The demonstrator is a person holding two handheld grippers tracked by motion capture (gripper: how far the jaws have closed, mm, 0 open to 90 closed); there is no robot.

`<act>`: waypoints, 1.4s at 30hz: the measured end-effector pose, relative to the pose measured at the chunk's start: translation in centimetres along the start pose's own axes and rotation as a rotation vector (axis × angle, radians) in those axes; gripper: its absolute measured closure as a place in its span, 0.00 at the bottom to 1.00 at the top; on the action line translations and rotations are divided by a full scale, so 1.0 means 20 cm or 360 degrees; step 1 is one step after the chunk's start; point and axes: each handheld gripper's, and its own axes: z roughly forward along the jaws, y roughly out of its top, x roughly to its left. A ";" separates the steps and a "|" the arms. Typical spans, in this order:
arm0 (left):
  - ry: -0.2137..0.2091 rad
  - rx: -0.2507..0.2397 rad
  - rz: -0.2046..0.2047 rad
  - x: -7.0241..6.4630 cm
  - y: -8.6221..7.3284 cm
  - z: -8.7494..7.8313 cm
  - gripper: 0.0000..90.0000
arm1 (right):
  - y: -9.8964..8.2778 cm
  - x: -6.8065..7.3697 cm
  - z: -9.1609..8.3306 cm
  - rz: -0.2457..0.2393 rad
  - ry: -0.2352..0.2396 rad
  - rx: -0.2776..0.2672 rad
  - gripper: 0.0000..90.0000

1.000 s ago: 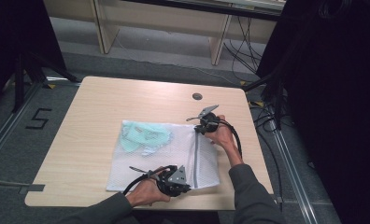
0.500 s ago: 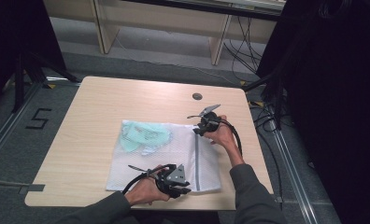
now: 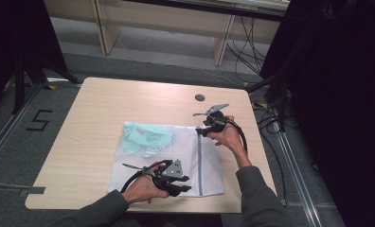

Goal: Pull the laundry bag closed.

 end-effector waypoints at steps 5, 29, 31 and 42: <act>0.0016 -0.0015 -0.0017 0.01 0.00 -0.02 0.69 | 0.00 0.01 0.00 -0.0009 0.0005 -0.0051 0.51; 0.0400 -0.0133 -0.0220 0.23 -0.10 -0.39 0.40 | -0.02 0.10 -0.13 -0.0002 -0.0009 -0.0142 0.35; 0.0448 -0.0153 -0.0255 0.24 -0.13 -0.44 0.38 | -0.03 0.13 -0.15 0.0003 -0.0005 -0.0135 0.34; 0.0516 -0.0176 -0.0317 0.26 -0.20 -0.57 0.33 | -0.06 0.24 -0.21 0.0012 -0.0004 -0.0206 0.33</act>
